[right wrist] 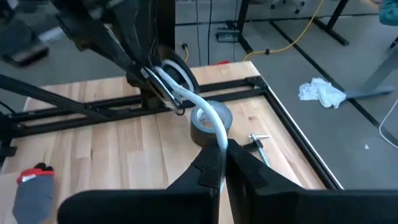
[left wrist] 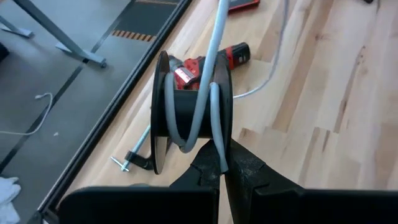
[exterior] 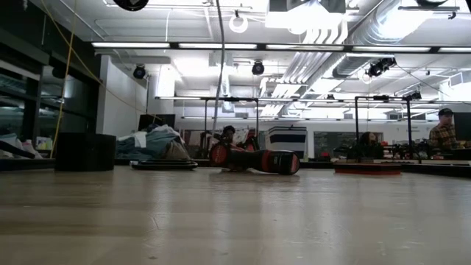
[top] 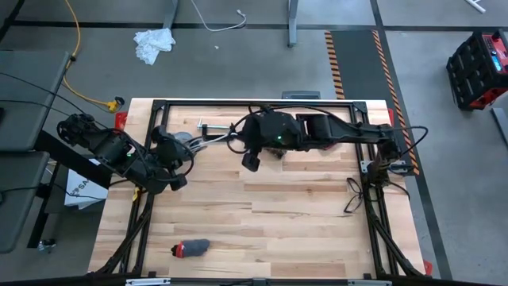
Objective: Coil cords
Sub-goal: Coil the white cable wire into the black spool
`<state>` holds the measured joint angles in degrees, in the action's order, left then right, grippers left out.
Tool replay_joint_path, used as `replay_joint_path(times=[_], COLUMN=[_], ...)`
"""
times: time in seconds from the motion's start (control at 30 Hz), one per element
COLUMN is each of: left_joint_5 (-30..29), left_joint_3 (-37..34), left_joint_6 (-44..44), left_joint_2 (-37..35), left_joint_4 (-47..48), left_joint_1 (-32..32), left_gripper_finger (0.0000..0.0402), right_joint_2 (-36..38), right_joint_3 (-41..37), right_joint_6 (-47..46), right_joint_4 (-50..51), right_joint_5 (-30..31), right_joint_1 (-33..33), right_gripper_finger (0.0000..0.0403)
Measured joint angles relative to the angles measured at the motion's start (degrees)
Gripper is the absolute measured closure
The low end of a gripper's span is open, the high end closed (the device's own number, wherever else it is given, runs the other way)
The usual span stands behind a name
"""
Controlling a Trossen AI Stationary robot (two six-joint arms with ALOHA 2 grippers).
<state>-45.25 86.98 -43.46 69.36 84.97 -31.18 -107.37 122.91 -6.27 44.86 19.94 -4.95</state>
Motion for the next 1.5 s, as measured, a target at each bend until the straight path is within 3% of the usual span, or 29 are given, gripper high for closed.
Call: replay_joint_path(times=[0.17,0.33,0.67,0.93,1.2,1.33,1.5], left_joint_5=[-0.68,-0.79,2.77,1.24,2.1,2.26,-0.29], left_joint_3=[0.0,0.0,0.0,0.02,0.0,0.0,0.0], left_joint_6=[-0.27,-2.8,0.46,-1.5,3.77,6.19,7.1], left_joint_2=[-0.01,-0.02,-0.07,-0.07,-0.3,-1.43,-4.2], left_joint_4=[0.92,2.16,-7.25,-6.27,-25.68,-36.62,-42.66], left_joint_1=[0.49,0.39,-0.5,-0.88,-0.61,-0.45,-0.28], left_gripper_finger=[0.0401,0.0401,0.0401,0.0401,0.0401,0.0401,0.0401], right_joint_2=[0.04,1.43,3.8,5.5,5.81,5.79,5.78], right_joint_3=[0.0,0.0,0.0,0.0,0.0,0.0,0.0], right_joint_6=[-1.36,-1.37,-1.5,-2.83,-2.85,-2.82,-2.75], right_joint_4=[0.37,3.55,7.93,12.7,12.13,9.73,7.02], right_joint_5=[0.25,4.26,7.34,8.62,9.5,6.63,5.62], right_joint_1=[-1.01,-1.62,-0.78,-1.35,-1.43,-1.52,-2.97], right_gripper_finger=[0.0402,0.0402,0.0403,0.0403,0.0403,0.0403,0.0403])
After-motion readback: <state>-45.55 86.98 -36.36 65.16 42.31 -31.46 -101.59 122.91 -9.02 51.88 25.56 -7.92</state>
